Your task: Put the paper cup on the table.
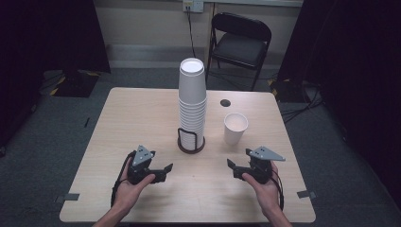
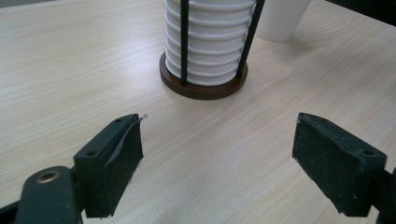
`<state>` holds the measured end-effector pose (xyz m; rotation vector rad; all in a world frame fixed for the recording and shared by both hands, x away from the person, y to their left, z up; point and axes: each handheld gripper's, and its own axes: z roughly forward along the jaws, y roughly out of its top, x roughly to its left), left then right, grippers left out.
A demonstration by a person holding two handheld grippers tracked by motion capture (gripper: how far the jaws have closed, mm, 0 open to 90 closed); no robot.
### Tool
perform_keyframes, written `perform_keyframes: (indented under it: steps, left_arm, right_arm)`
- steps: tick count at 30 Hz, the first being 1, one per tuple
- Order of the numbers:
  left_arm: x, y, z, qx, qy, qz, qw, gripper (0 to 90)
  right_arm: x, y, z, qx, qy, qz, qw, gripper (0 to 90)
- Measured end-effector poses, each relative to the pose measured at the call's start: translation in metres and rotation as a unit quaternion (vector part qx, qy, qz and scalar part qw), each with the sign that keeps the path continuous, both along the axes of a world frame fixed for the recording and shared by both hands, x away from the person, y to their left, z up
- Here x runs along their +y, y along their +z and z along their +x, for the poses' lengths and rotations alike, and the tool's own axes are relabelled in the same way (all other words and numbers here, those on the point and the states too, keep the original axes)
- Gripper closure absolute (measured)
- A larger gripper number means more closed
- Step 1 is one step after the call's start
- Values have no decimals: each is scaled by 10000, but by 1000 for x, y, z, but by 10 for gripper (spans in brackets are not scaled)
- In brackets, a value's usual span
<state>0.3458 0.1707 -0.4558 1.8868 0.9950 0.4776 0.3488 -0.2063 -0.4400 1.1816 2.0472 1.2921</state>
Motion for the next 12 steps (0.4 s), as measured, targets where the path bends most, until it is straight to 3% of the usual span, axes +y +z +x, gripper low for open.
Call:
perform_keyframes:
  steps: [2,4,12]
  left_arm:
    - [0,-2,0,46,43,-1,10000,159]
    - [-1,-3,0,56,42,-26,10000,160]
    - [6,-2,1,85,196,-149,9997,161]
  right_arm:
    - [3,-3,-7,65,50,126,9999,145]
    - [6,-7,-12,38,41,60,10000,145]
    - [5,-11,-15,77,-46,93,9999,144]
